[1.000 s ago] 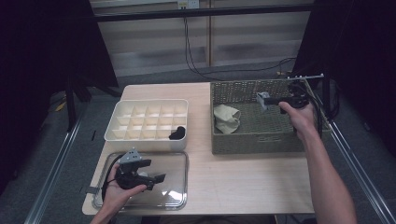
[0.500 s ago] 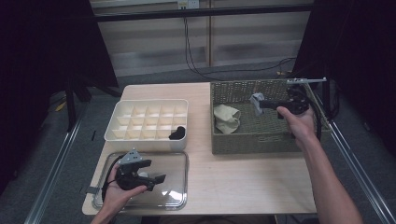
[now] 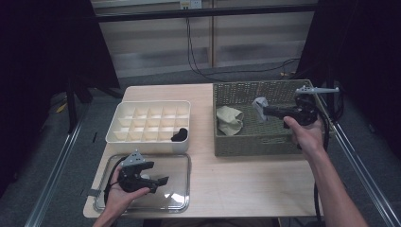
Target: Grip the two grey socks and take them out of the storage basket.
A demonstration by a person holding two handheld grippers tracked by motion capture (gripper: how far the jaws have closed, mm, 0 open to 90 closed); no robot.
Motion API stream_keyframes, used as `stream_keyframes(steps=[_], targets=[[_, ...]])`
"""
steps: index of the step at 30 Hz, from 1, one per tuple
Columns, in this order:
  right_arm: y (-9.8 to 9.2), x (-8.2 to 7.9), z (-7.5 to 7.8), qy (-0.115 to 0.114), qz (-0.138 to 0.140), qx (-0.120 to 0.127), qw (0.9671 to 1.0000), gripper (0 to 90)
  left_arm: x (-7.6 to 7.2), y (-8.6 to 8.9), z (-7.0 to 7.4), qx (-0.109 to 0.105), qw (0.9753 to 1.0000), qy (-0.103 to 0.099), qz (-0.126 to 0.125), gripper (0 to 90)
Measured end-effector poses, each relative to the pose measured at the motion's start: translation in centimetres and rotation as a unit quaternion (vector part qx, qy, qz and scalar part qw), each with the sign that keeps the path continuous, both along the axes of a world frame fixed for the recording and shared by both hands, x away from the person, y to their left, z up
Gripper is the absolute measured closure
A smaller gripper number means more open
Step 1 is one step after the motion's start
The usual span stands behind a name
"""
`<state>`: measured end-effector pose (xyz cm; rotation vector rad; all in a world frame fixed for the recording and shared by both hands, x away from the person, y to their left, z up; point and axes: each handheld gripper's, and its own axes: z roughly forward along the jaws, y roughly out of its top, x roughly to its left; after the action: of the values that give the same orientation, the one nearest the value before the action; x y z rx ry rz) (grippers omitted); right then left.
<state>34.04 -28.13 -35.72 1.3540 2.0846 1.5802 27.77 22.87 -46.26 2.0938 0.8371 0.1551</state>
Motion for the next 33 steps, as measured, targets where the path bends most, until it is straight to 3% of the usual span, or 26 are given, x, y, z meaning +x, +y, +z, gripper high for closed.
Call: stream_keyframes(steps=[4,14,23,33], targets=[[0.5,-0.8,0.2,-0.006,0.008,-0.002,0.9999,87.8,0.0,-0.1,0.0,0.0,0.9999,0.007,-0.011,16.6],[2.1,-2.6,0.7,-0.018,0.033,0.002,0.9993,87.8,0.0,-0.7,0.1,-0.002,0.9999,-0.003,-0.014,15.7],[3.5,-4.7,1.3,-0.028,0.053,0.014,0.9981,87.8,-0.3,-1.8,0.6,-0.023,0.9995,0.003,-0.023,19.0],[5.3,-7.0,0.3,-0.021,0.079,0.016,0.9966,87.8,-1.0,-3.6,1.5,-0.02,0.9988,-0.01,-0.044,23.5]])
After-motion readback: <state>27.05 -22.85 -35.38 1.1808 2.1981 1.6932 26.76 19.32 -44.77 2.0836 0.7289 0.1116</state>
